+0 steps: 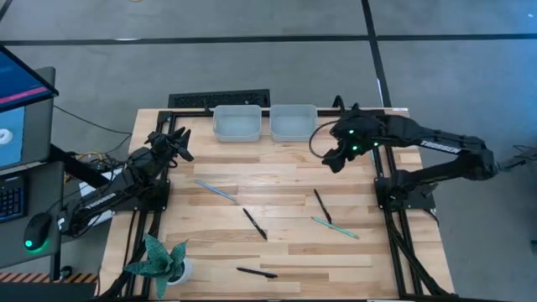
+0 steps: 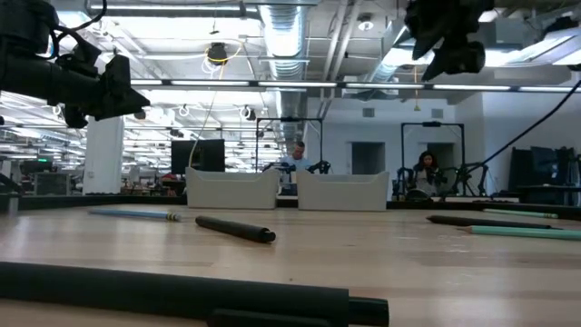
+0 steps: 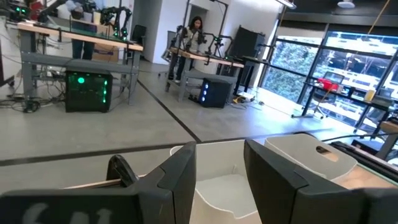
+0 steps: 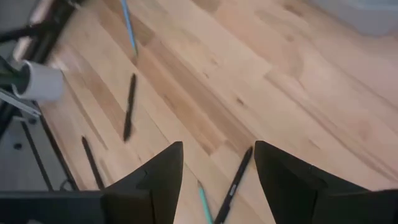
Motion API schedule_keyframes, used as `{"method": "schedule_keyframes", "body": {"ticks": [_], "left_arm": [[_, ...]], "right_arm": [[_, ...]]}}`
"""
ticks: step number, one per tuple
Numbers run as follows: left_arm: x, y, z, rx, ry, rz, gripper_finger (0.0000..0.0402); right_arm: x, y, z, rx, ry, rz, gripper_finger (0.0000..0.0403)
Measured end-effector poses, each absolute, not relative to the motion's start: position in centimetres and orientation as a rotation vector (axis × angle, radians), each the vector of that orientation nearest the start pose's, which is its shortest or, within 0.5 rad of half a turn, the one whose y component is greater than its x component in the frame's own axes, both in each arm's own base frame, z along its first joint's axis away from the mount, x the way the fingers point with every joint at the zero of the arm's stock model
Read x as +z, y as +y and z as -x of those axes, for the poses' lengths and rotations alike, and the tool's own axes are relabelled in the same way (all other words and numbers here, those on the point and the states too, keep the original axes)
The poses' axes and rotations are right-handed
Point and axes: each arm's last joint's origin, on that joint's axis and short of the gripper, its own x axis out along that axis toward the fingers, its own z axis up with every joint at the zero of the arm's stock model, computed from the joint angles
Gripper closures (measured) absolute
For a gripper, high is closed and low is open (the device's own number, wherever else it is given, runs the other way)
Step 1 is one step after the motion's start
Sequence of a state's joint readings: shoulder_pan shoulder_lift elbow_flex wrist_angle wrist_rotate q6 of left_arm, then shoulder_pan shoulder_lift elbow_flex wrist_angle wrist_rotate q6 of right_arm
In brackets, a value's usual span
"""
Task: Sort pens & pencils
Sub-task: Put the bottom light green pencil into the right gray bin
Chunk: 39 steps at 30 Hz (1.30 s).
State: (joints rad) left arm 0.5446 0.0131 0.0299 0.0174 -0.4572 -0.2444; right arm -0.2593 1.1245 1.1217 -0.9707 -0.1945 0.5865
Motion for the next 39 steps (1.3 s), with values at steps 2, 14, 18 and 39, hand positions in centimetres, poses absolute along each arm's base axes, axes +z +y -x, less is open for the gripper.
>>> {"method": "schedule_keyframes", "body": {"ticks": [2, 14, 18, 39], "left_arm": [[17.4, 5.9, -7.3, 0.992, -0.159, 0.222, 0.0276], [17.4, 5.9, -7.3, 0.992, -0.164, 0.233, 0.0276], [17.4, 5.9, -7.3, 0.992, -0.165, 0.233, 0.0276], [17.4, 5.9, -7.3, 0.992, -0.162, 0.229, 0.0276]], "right_arm": [[31.6, -4.5, -20.6, -0.336, 0.954, -0.756, 0.0181], [26.8, -3.2, -23.5, -0.424, 1.311, -0.741, 0.0181], [25.3, -3.2, -24.5, -0.459, 1.373, -0.7, 0.0181], [18.0, 1.3, -24.0, -0.446, 1.423, -0.725, 0.0181]]}}
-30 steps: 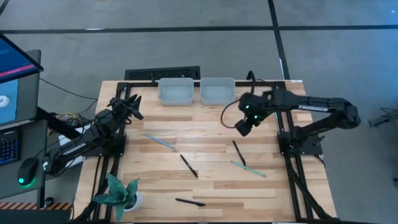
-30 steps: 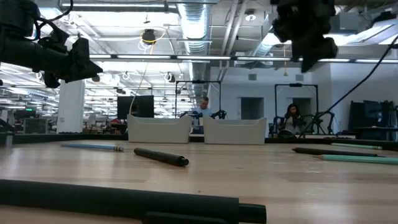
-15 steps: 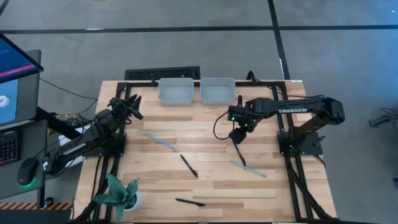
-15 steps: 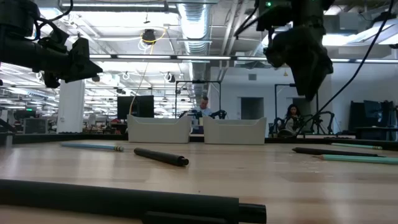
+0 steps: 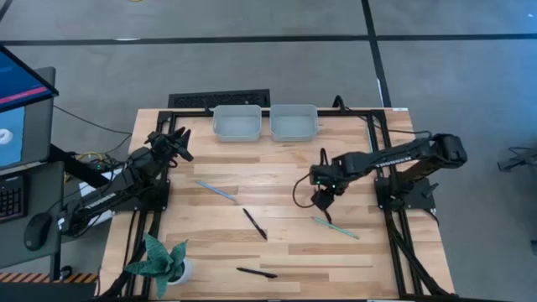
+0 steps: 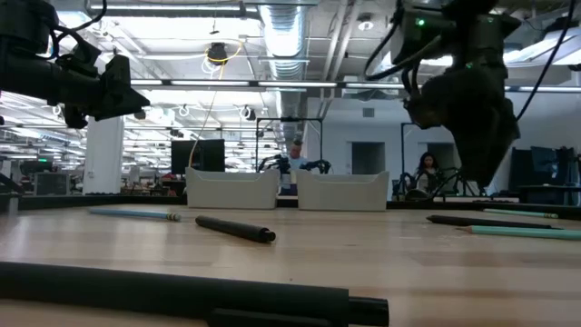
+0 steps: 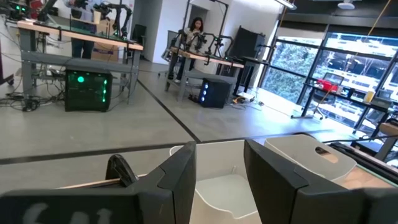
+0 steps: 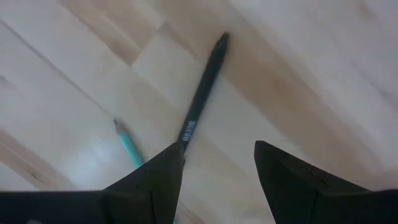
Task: Sort pens & pencils
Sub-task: Put the bottom light green pencil into the right gray bin
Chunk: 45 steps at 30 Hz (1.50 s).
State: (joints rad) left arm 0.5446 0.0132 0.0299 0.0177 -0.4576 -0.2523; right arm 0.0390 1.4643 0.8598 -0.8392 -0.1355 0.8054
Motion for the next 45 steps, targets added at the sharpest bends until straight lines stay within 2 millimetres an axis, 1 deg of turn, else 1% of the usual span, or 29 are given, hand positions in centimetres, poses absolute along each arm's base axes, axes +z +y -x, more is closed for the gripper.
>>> {"method": "schedule_keyframes", "body": {"ticks": [8, 14, 20, 25, 29, 32, 40, 45], "left_arm": [[17.4, 5.9, -7.3, 0.992, -0.16, 0.226, 0.0276], [17.4, 5.9, -7.3, 0.992, -0.16, 0.226, 0.0276], [17.4, 5.9, -7.3, 0.992, -0.16, 0.225, 0.0276], [17.4, 5.9, -7.3, 0.991, -0.16, 0.225, 0.0276], [17.4, 5.9, -7.3, 0.991, -0.16, 0.225, 0.0276], [17.4, 5.9, -7.4, 0.991, -0.16, 0.225, 0.0276], [17.4, 5.9, -7.3, 0.992, -0.16, 0.224, 0.0276], [17.4, 5.9, -7.3, 0.993, -0.159, 0.224, 0.0276]], "right_arm": [[17.8, 4.6, -23.9, -0.348, 1.407, -0.678, 0.0181], [17.8, 6.1, -23.6, -0.369, 1.417, -0.704, 0.0181], [17.8, 8.1, -23.0, -0.308, 1.442, -0.647, 0.0181], [17.8, 9.2, -22.5, -0.273, 1.458, -0.606, 0.0181], [17.2, 9.5, -22.6, -0.307, 1.479, -0.62, 0.0181], [16.5, 9.6, -23.1, -0.333, 1.481, -0.644, 0.0181], [14.1, 10.4, -23.3, -0.357, 1.573, -0.564, 0.0181], [13.0, 11.4, -23.0, -0.33, 1.621, -0.462, 0.0181]]}}
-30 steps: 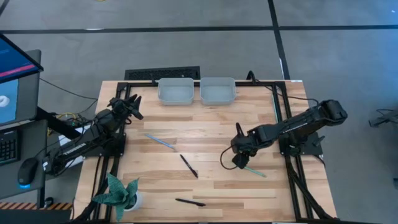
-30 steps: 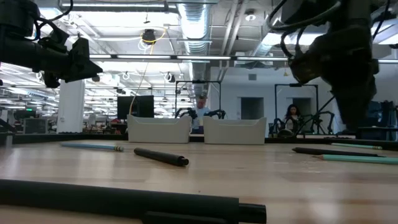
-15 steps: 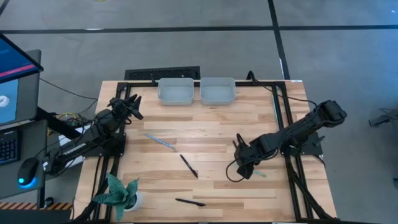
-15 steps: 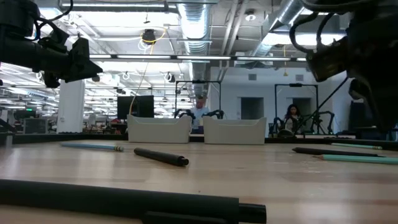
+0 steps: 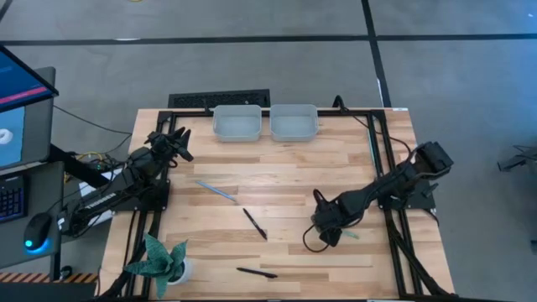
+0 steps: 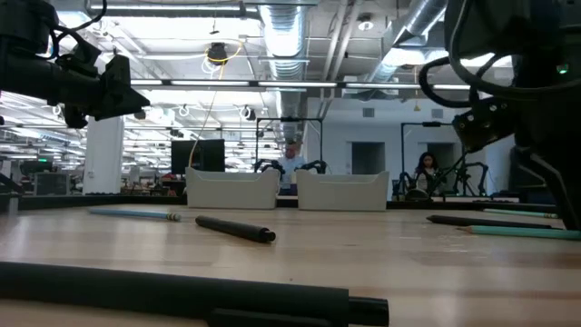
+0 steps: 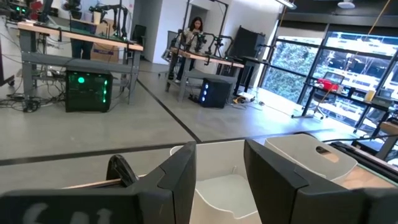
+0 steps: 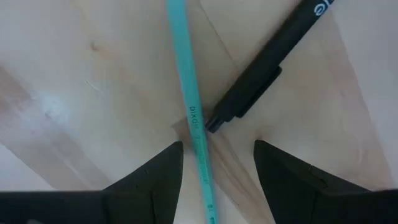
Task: Sort pens & pencils
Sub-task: Put the bottom light green pencil into the right gray bin
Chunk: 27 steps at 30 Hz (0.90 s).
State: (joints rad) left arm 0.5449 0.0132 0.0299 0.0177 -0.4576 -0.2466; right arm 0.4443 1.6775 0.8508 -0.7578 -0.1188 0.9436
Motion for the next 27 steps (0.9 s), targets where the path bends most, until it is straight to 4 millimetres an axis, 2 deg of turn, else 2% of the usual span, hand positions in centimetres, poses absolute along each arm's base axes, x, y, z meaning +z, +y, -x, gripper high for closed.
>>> {"method": "schedule_keyframes", "body": {"ticks": [6, 14, 27], "left_arm": [[17.4, 5.9, -7.3, 0.993, -0.159, 0.224, 0.0276], [17.4, 5.9, -7.3, 0.994, -0.159, 0.224, 0.0276], [17.4, 6.0, -7.3, 0.996, -0.148, 0.203, 0.0276]], "right_arm": [[12.6, 12.0, -22.9, -0.323, 1.634, -0.418, 0.0181], [14.0, 12.1, -23.5, -0.333, 1.494, -0.376, 0.0182], [13.6, 12.1, -23.5, -0.349, 1.509, -0.365, 0.0183]]}}
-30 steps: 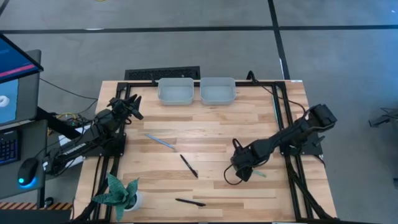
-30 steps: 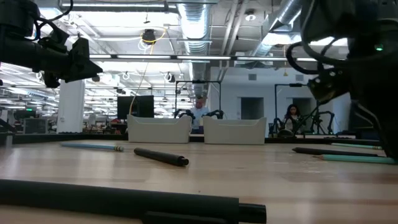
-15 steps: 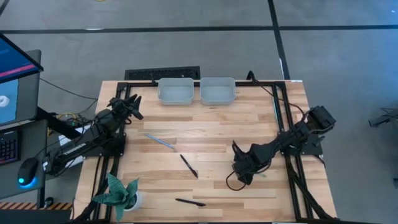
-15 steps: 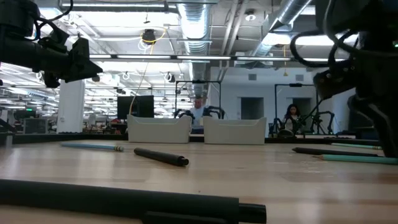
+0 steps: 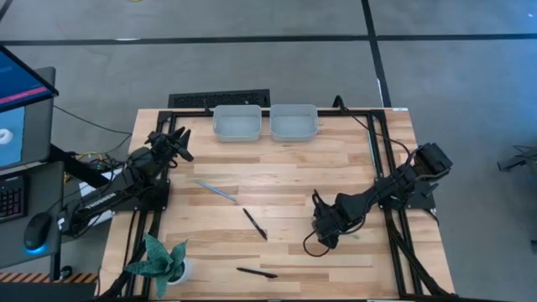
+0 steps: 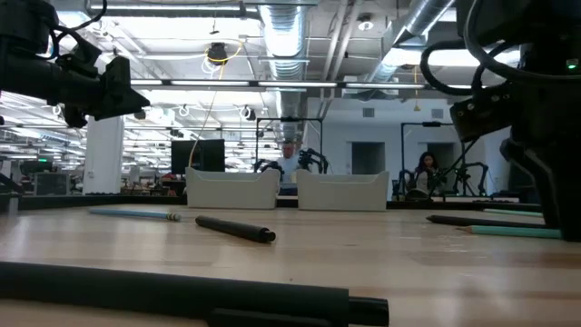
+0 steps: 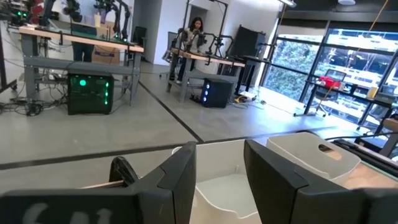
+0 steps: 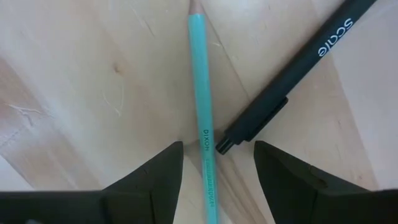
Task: Sort pens & pencils
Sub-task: Put the bottom light green pencil into the right gray bin
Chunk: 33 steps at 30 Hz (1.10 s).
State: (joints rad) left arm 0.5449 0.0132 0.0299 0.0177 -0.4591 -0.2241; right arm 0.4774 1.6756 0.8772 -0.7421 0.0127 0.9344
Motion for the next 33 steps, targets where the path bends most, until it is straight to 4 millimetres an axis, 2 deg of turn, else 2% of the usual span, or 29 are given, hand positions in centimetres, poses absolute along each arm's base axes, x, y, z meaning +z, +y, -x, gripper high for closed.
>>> {"method": "schedule_keyframes", "body": {"ticks": [5, 18, 33], "left_arm": [[17.43, 5.95, -7.34, 0.996, -0.147, 0.201, 0.0276], [17.43, 5.95, -7.34, 0.996, -0.147, 0.201, 0.0276], [17.43, 5.95, -7.34, 0.996, -0.147, 0.201, 0.0276]], "right_arm": [[13.58, 12.2, -23.54, -0.329, 1.524, -0.387, 0.0205], [13.59, 12.38, -23.73, -0.295, 1.524, -0.419, 0.0303], [13.6, 12.42, -23.78, -0.287, 1.521, -0.424, 0.0352]]}}
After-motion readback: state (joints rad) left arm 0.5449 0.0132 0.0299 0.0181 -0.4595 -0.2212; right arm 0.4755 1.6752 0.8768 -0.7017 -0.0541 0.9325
